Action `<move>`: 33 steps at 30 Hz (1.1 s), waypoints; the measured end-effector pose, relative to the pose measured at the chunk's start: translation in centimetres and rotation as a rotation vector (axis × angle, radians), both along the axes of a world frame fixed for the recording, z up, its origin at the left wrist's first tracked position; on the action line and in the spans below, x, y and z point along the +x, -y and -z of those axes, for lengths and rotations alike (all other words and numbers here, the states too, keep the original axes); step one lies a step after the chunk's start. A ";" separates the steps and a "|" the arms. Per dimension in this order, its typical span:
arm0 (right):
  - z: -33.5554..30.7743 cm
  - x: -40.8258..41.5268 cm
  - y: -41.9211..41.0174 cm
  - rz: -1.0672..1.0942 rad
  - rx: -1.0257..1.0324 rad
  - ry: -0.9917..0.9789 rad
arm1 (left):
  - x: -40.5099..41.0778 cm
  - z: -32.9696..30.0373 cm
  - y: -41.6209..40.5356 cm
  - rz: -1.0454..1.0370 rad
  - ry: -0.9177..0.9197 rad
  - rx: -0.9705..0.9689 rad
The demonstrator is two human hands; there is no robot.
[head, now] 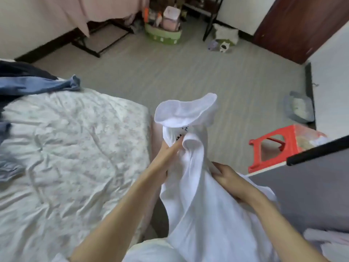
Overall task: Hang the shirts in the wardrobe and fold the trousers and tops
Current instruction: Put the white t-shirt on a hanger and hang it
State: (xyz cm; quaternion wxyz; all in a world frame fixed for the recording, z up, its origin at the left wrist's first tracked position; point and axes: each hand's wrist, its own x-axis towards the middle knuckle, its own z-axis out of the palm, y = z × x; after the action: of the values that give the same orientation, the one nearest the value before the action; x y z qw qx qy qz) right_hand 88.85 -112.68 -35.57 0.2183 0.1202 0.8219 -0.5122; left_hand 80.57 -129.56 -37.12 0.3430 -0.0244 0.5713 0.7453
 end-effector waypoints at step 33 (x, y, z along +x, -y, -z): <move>-8.9 44.9 -26.5 1.384 0.796 -0.213 | 30.3 -4.9 -50.5 1.508 -1.805 -0.086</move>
State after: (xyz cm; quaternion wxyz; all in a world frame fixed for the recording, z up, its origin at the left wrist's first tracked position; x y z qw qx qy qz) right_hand 133.77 -86.13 -26.67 -0.2872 0.6215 0.6983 -0.2089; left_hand 110.90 -79.05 -32.25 0.1672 0.8450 0.5015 0.0810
